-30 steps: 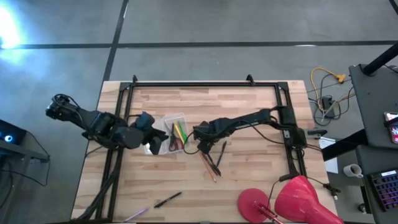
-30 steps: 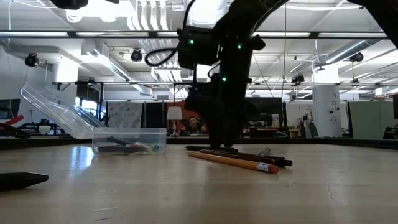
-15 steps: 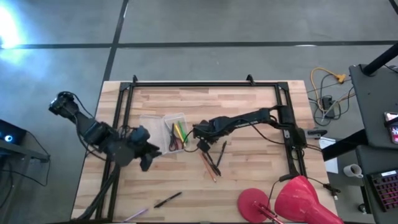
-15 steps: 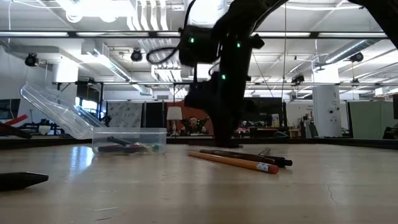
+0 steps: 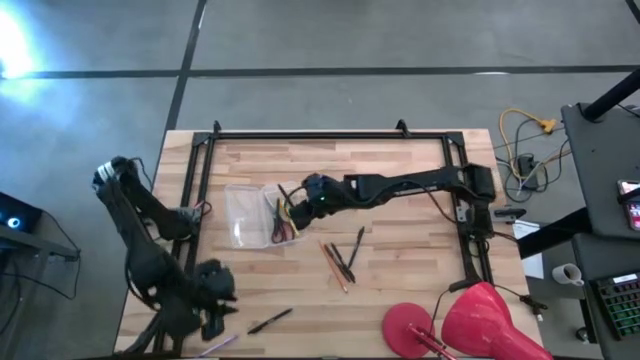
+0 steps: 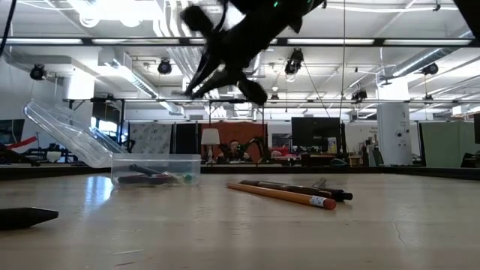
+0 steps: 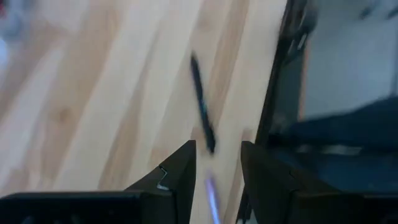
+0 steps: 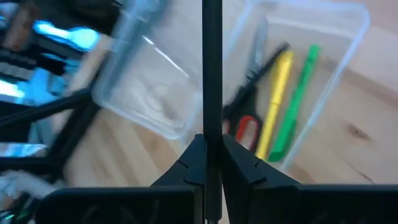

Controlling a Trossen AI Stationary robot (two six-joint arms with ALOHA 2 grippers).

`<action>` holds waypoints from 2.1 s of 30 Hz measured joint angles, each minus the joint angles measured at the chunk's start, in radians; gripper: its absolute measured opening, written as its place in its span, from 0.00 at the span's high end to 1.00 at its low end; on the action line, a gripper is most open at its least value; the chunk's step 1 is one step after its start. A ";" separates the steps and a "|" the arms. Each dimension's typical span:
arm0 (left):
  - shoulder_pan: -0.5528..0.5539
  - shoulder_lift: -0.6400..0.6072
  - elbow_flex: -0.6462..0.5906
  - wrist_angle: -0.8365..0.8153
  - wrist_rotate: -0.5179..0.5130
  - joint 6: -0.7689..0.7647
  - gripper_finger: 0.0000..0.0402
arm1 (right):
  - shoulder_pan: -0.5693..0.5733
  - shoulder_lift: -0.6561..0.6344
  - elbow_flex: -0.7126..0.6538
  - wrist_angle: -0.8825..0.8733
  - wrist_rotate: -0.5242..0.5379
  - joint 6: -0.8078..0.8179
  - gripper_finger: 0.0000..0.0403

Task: Pick & place school supplies into a supply box
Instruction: Put the black pen into the transparent supply box, then put the violet pen into the transparent supply box

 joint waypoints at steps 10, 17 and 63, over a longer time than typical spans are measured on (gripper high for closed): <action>-0.052 0.216 0.000 0.153 0.132 -0.088 0.72 | -0.006 0.150 0.133 -0.033 -0.048 0.016 0.76; -0.052 0.264 0.000 0.217 0.137 -0.105 0.72 | -0.009 0.158 0.226 -0.159 -0.039 -0.093 0.61; -0.095 0.507 -0.082 0.289 0.250 -0.221 0.83 | -0.008 0.165 0.393 -0.260 -0.020 -0.356 0.56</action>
